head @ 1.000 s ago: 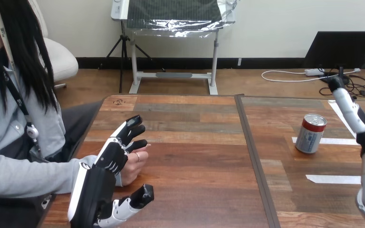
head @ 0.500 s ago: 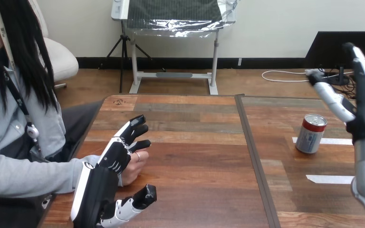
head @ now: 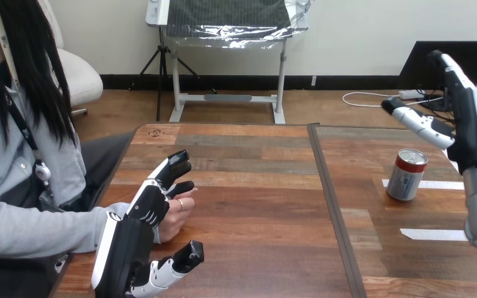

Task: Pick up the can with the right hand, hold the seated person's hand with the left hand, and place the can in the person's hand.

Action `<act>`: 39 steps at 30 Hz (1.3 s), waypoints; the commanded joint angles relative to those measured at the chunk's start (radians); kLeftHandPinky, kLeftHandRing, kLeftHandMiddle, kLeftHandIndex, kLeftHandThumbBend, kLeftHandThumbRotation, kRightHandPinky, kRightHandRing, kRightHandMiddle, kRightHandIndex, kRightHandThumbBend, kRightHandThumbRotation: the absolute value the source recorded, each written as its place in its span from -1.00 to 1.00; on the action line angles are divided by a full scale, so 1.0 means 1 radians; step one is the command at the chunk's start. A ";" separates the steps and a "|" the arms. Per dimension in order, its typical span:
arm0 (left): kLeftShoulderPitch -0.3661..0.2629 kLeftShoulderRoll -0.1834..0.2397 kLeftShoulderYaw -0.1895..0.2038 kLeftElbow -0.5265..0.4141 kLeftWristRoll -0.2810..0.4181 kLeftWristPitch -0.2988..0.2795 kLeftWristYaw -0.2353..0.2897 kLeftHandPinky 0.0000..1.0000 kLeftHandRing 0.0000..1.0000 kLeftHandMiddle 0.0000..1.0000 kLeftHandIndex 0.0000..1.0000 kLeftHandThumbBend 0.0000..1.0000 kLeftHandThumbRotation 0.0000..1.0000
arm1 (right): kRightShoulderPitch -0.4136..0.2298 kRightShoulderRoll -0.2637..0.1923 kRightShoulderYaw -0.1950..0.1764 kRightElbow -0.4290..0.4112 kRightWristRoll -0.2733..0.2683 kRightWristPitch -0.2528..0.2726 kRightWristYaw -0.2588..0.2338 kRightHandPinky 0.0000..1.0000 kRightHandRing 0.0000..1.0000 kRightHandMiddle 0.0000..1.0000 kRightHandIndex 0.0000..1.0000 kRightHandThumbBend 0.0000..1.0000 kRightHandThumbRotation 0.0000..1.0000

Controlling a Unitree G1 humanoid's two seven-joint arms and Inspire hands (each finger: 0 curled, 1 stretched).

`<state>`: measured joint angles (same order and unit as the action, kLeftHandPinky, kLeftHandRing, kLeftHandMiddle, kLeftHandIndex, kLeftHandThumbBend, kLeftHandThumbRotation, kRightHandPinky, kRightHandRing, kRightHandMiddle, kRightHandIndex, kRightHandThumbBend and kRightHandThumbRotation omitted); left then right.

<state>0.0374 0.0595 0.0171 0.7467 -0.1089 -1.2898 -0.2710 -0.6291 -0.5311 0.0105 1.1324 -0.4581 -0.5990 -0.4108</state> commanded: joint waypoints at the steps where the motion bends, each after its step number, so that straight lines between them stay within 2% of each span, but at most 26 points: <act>1: -0.055 -0.007 0.005 -0.006 0.009 -0.023 0.013 0.60 0.75 0.79 0.72 1.00 0.38 | -0.142 -0.056 0.044 0.064 -0.034 -0.011 -0.020 0.65 0.81 0.79 0.81 0.70 0.47; 12: -0.050 -0.005 -0.004 -0.003 -0.005 -0.030 0.010 0.59 0.76 0.80 0.73 1.00 0.38 | -0.195 -0.065 0.089 0.128 -0.053 0.004 0.000 0.64 0.80 0.78 0.78 0.75 0.46; 30: -0.047 -0.003 -0.008 -0.003 -0.018 -0.029 0.004 0.60 0.76 0.79 0.73 1.00 0.36 | -0.247 -0.062 0.161 0.177 -0.096 0.084 0.000 0.57 0.74 0.72 0.74 0.83 0.46; 39: -0.040 -0.006 -0.004 -0.010 -0.003 -0.030 0.012 0.64 0.76 0.79 0.74 1.00 0.39 | -0.259 -0.058 0.180 0.192 -0.101 0.123 0.028 0.60 0.74 0.72 0.73 0.80 0.45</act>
<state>0.0376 0.0597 0.0125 0.7467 -0.1145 -1.2990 -0.2673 -0.8028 -0.5769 0.1789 1.3182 -0.5569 -0.4902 -0.3901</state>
